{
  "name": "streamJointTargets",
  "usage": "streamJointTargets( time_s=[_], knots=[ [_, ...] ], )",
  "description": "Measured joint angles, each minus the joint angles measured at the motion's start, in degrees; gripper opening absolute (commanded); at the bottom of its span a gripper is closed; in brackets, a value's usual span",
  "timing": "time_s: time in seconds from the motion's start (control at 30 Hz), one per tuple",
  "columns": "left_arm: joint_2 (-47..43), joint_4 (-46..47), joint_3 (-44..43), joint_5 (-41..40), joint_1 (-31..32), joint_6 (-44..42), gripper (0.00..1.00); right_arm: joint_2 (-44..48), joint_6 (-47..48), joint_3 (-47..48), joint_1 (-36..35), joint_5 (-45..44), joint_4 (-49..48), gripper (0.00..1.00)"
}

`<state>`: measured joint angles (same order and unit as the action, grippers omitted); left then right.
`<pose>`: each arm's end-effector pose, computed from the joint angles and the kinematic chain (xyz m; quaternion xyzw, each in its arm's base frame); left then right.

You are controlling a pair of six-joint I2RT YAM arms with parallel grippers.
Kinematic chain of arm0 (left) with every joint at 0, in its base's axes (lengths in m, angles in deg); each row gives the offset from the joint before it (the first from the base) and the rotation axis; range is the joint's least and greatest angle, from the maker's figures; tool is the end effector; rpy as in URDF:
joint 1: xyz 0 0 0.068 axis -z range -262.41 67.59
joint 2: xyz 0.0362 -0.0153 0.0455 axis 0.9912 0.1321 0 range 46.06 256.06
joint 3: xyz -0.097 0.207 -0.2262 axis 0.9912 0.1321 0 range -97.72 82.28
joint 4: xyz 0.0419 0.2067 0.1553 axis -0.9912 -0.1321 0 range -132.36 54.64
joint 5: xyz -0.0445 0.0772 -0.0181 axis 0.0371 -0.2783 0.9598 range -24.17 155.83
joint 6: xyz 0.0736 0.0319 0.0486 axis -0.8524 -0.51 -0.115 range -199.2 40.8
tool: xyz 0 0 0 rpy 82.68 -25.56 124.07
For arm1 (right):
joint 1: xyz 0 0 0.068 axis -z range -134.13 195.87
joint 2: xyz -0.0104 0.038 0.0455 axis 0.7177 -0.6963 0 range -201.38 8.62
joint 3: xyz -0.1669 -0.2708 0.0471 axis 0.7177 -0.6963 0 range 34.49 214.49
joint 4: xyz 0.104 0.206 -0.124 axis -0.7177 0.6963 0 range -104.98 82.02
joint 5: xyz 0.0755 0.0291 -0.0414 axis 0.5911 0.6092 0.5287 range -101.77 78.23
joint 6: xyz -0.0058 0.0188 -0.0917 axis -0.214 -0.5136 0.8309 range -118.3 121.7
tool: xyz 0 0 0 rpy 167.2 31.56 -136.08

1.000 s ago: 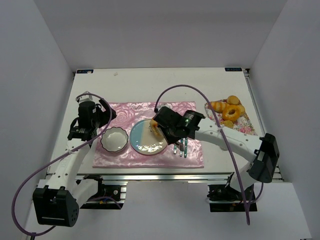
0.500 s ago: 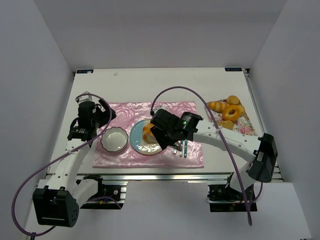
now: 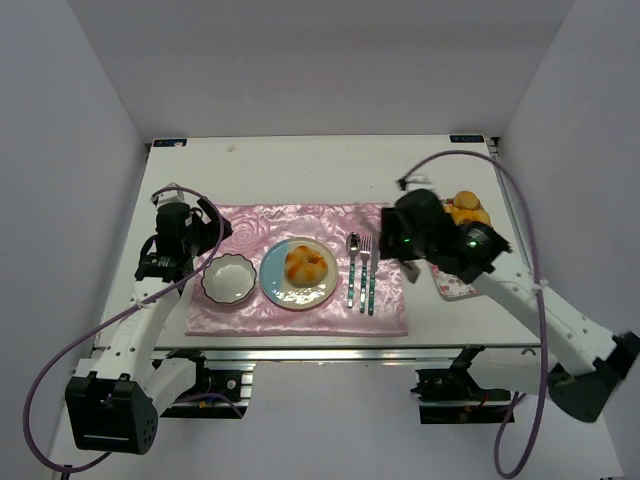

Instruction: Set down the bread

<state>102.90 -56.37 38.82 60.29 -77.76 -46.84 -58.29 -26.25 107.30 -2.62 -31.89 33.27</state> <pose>0.2313 -0.0107 0.2887 -0.2334 0.8524 -0.1073 0.4553 0.1864 0.1667 0.3841 -0.0912 0.8988 0.1206 0.4114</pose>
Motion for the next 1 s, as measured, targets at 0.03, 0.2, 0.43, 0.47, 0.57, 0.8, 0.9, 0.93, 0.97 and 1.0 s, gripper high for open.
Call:
streamJointTargets(
  time_s=[0.03,0.2,0.43,0.47,0.57,0.8,0.9,0.93,0.97,1.0],
  knots=[
    [0.0,0.0,0.0,0.0,0.0,0.0,0.98,2.7,-0.7,-2.4,4.7,-0.4,-0.1,0.62],
    [-0.1,0.0,0.0,0.0,0.0,0.0,0.98,12.5,-2.9,-12.3,24.1,-0.9,1.4,0.62],
    [-0.1,0.2,0.0,0.2,0.0,0.0,0.98,12.7,-2.7,-21.1,44.0,2.3,0.5,0.62],
    [-0.1,0.3,0.0,0.3,0.0,0.0,0.98,12.5,-2.7,-22.3,45.7,2.5,0.1,0.62],
    [0.4,0.5,0.0,0.5,0.0,0.0,0.98,12.0,-2.6,-24.6,48.9,4.8,-0.6,0.62],
    [1.2,1.6,0.8,1.7,0.0,0.0,0.98,12.0,-2.5,-28.9,50.2,9.9,-5.5,0.6],
    [1.6,2.0,0.9,1.8,0.0,0.0,0.98,12.1,-2.5,-29.9,50.3,11.8,-7.4,0.57],
    [1.7,2.1,0.9,1.8,0.0,0.0,0.98,12.2,-2.5,-30.3,50.3,12.8,-8.3,0.56],
    [1.7,2.1,0.9,1.8,0.0,0.0,0.98,12.4,-2.5,-30.6,50.3,13.7,-9.0,0.55],
    [1.8,2.1,0.9,1.8,0.0,0.0,0.98,12.7,-2.5,-31.0,50.3,14.9,-9.6,0.55]
  ],
)
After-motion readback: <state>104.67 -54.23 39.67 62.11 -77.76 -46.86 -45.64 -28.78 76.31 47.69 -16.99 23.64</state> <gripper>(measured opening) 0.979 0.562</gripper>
